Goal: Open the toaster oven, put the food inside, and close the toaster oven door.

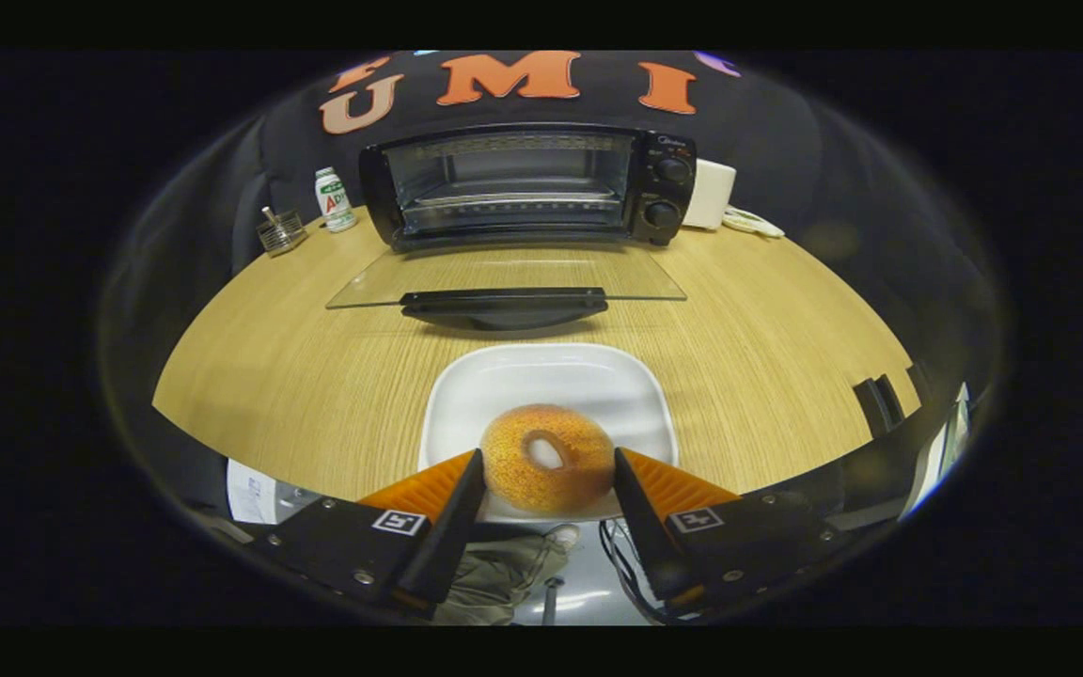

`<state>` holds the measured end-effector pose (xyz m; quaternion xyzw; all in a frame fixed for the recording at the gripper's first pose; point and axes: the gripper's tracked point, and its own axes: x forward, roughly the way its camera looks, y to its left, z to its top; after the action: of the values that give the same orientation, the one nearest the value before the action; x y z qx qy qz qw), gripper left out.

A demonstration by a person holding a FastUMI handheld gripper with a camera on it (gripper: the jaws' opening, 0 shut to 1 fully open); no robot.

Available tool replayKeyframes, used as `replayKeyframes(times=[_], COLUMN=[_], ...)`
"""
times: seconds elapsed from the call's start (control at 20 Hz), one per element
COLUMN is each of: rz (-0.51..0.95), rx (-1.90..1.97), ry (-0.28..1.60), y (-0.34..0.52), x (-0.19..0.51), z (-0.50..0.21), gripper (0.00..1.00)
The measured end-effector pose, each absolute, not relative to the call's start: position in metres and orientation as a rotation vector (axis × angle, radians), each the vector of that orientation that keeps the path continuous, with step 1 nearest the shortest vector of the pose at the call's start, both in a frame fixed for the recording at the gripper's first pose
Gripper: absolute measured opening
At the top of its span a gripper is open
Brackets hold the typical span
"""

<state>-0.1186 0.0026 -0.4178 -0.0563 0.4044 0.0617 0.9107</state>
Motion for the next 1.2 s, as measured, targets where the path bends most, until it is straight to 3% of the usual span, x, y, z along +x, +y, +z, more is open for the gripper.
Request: replayKeyframes(times=[0.15,0.6,1.2], rz=[0.129,0.162,0.238], rx=[-0.074,0.01,0.267], ry=[0.796,0.646,0.645], y=[0.006,0.027,0.087], x=[-0.112,-0.05,0.039], z=[-0.395,-0.318,-0.305], gripper=[0.74,0.74,0.74])
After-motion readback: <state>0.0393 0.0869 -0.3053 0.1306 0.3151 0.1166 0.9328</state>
